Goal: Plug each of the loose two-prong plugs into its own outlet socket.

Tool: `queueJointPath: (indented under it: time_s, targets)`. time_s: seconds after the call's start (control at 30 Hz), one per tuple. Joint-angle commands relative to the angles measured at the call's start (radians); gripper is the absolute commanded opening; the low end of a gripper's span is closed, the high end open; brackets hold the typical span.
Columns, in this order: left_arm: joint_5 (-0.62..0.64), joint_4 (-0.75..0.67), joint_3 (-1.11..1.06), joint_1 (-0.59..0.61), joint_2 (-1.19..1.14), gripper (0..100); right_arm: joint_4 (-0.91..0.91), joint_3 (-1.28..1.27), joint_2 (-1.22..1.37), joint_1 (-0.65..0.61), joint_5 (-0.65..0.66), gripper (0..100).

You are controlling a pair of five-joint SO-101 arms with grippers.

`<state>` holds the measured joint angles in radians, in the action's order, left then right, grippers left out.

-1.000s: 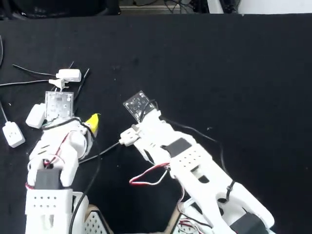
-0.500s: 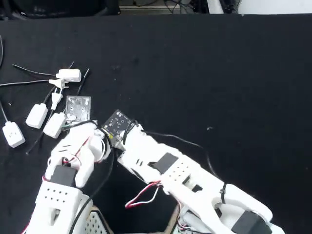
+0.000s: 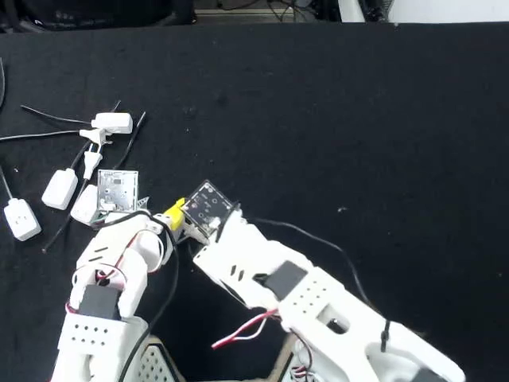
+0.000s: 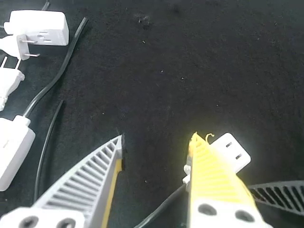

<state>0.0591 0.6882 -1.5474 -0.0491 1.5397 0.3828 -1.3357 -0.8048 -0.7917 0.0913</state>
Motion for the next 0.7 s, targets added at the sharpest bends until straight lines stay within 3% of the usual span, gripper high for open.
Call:
queueJointPath:
  time_s: [0.0, 0.67]
  targets:
    - [-0.017, 0.034, 0.019, -0.045, 0.011, 22, -0.034, -0.01, -0.099, -0.008, -0.011, 1.0]
    - [-0.017, 0.034, 0.012, -0.044, 0.003, 22, -0.034, -0.14, -0.404, -0.006, -0.052, 1.0]
